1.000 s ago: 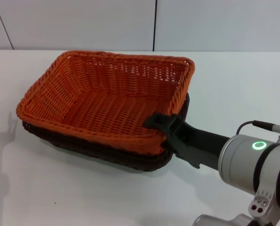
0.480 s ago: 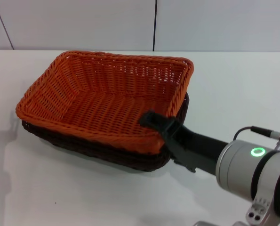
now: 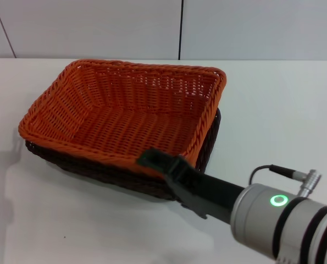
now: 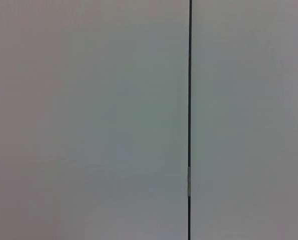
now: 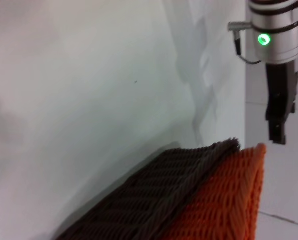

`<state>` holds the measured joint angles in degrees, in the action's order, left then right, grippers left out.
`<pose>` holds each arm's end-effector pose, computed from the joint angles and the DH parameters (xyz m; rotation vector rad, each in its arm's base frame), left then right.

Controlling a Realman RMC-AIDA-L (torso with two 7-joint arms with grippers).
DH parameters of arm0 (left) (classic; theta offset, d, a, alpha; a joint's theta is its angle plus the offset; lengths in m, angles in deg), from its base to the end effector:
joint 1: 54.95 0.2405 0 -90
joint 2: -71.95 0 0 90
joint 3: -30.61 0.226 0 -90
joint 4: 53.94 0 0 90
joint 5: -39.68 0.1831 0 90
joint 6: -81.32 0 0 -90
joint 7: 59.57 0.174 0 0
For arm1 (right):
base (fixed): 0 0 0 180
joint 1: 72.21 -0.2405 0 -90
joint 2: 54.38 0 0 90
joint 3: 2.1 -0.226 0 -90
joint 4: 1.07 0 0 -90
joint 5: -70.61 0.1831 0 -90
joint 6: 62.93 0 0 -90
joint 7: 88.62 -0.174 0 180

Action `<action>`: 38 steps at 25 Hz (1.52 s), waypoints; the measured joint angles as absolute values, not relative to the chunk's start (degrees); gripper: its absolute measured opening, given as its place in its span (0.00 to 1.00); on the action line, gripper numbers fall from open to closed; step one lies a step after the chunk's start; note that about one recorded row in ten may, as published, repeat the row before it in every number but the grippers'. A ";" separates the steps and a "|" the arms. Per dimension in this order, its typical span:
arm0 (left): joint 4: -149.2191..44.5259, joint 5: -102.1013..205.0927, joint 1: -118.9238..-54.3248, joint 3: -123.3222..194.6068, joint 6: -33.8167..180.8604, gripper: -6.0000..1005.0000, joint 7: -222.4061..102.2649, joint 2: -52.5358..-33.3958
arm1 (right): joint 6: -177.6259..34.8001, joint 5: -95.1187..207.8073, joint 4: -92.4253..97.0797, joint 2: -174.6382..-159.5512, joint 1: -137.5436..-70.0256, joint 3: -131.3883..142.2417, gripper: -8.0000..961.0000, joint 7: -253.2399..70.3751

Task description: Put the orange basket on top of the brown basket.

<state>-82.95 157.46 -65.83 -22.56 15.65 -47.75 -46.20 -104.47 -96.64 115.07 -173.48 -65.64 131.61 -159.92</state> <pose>-0.3130 0.2992 0.0452 -1.2642 -0.5995 -0.5749 0.0700 0.2150 -0.0673 -2.0035 -1.5593 -0.4305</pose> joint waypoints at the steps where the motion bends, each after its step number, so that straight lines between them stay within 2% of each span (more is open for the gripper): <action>1: -82.94 157.46 -65.85 -22.56 15.67 0.80 -47.75 -46.20 | -103.38 -96.64 114.65 -173.43 -65.78 132.10 0.86 -159.91; 8: -82.89 157.45 -65.87 -22.92 15.54 0.80 -47.68 -46.17 | -89.26 -96.12 109.43 -173.38 -68.05 135.58 0.86 -169.39; 14: -82.84 157.46 -65.70 -23.19 14.72 0.80 -47.63 -46.15 | -62.29 -93.55 98.17 -174.05 -71.84 133.24 0.86 -190.72; 20: -82.76 157.45 -65.53 -23.60 13.22 0.80 -48.06 -46.08 | -37.35 -62.07 91.06 -173.49 -72.13 122.93 0.86 -194.87; 25: -82.20 157.45 -66.09 -23.97 13.37 0.80 -48.18 -46.08 | -23.40 -52.15 84.84 -173.29 -70.84 120.65 0.86 -201.39; 31: -81.82 157.46 -66.83 -24.06 13.38 0.80 -48.22 -46.08 | -1.57 -56.21 66.45 -173.07 -67.65 119.32 0.86 -232.95; 32: -81.46 157.45 -67.19 -24.06 13.38 0.80 -48.51 -46.08 | 7.74 -59.68 56.24 -173.25 -68.25 119.66 0.86 -242.66; 33: -81.46 157.45 -67.19 -24.06 13.38 0.80 -48.51 -46.08 | 7.74 -59.68 56.24 -173.25 -68.25 119.66 0.86 -242.66; 34: -81.21 157.46 -67.41 -23.99 13.39 0.80 -48.81 -46.08 | 17.62 -60.74 45.30 -173.26 -70.32 120.76 0.86 -250.51; 38: -79.44 157.46 -68.40 -23.65 13.45 0.80 -50.22 -46.18 | 26.42 -60.74 33.46 -173.30 -73.07 121.63 0.86 -256.16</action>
<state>-79.44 157.46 -68.40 -23.65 13.45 -50.22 -46.18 26.42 -60.74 33.46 -173.30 -73.07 121.63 -256.16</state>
